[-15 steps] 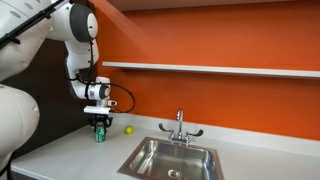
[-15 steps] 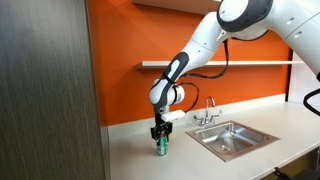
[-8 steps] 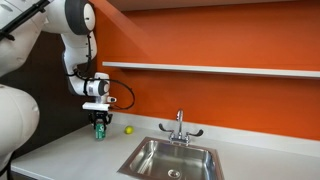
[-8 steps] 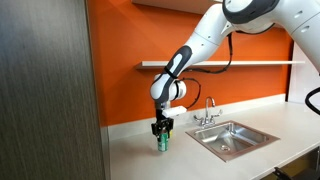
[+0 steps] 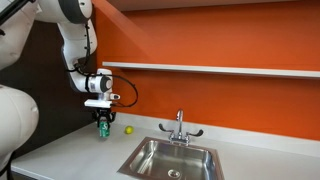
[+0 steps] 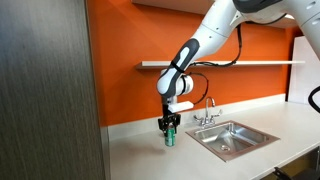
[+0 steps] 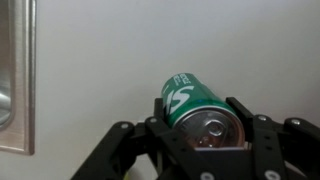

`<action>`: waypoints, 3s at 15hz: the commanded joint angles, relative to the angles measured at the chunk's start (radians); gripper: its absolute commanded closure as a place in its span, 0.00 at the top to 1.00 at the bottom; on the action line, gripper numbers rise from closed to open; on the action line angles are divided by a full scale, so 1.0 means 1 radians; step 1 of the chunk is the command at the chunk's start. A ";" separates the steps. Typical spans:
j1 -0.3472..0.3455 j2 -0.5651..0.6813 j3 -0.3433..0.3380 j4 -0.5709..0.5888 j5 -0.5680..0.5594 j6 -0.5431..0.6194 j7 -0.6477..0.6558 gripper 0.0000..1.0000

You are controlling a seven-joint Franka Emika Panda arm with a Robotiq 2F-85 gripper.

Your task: Put the green can in the sink.

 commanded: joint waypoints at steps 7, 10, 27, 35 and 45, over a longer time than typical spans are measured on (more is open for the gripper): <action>-0.103 -0.164 -0.053 -0.168 0.014 0.046 0.051 0.38; -0.142 -0.198 -0.072 -0.212 0.032 0.072 0.045 0.38; -0.323 -0.268 -0.191 -0.324 0.114 0.190 0.017 0.38; -0.356 -0.178 -0.207 -0.281 0.149 0.232 0.014 0.38; -0.411 0.034 -0.195 -0.139 0.202 0.261 0.013 0.38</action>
